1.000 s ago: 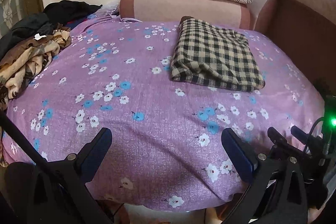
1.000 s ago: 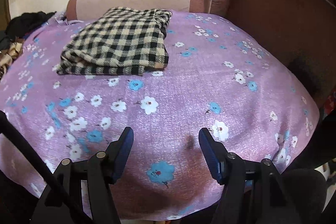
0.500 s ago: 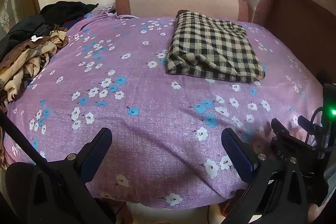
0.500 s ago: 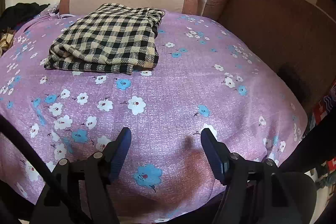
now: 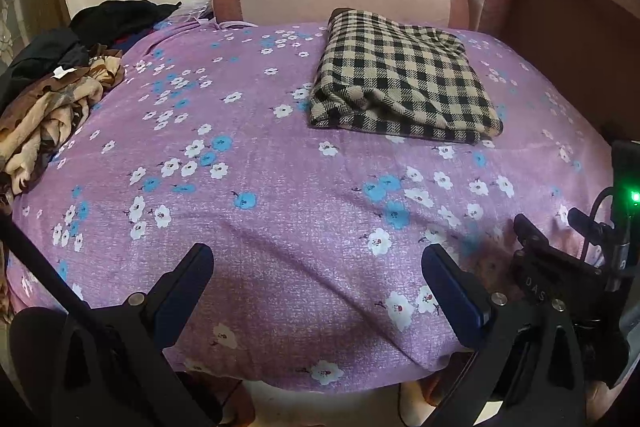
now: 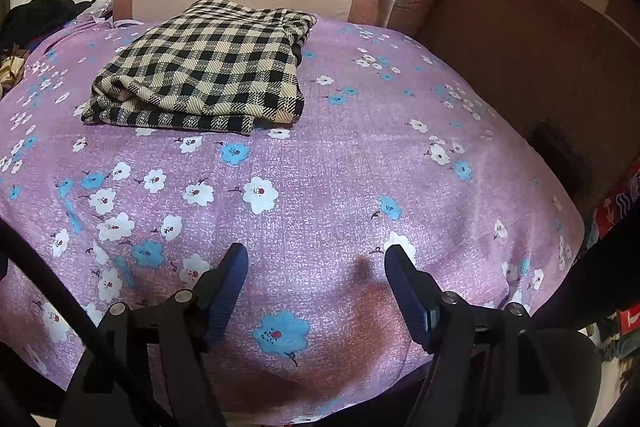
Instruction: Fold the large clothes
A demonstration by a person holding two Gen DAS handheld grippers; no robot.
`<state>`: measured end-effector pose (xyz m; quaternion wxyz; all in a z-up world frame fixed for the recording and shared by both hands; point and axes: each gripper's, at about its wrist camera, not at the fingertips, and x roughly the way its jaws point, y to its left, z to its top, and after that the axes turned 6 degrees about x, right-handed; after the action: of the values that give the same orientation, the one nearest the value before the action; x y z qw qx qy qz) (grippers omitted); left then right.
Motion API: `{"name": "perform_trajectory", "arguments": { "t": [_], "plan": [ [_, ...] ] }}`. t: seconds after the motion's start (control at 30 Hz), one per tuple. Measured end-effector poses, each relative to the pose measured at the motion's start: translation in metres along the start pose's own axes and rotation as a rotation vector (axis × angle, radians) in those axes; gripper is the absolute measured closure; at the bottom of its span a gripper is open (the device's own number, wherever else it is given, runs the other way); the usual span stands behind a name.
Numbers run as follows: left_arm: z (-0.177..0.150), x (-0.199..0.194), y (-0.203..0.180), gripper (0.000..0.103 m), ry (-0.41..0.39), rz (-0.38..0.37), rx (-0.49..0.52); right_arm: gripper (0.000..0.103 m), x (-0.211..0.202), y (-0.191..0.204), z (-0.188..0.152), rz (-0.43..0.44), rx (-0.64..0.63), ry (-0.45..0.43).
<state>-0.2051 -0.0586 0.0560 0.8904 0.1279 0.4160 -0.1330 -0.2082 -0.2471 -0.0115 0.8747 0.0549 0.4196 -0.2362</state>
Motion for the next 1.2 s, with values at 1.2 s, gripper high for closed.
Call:
{"name": "perform_trajectory", "arguments": {
  "t": [1.2],
  "plan": [
    [-0.0045, 0.0091, 0.0004, 0.000, 0.045, -0.017, -0.005, 0.027, -0.0015, 0.0032, -0.0016, 0.019, 0.001, -0.012]
  ]
}}
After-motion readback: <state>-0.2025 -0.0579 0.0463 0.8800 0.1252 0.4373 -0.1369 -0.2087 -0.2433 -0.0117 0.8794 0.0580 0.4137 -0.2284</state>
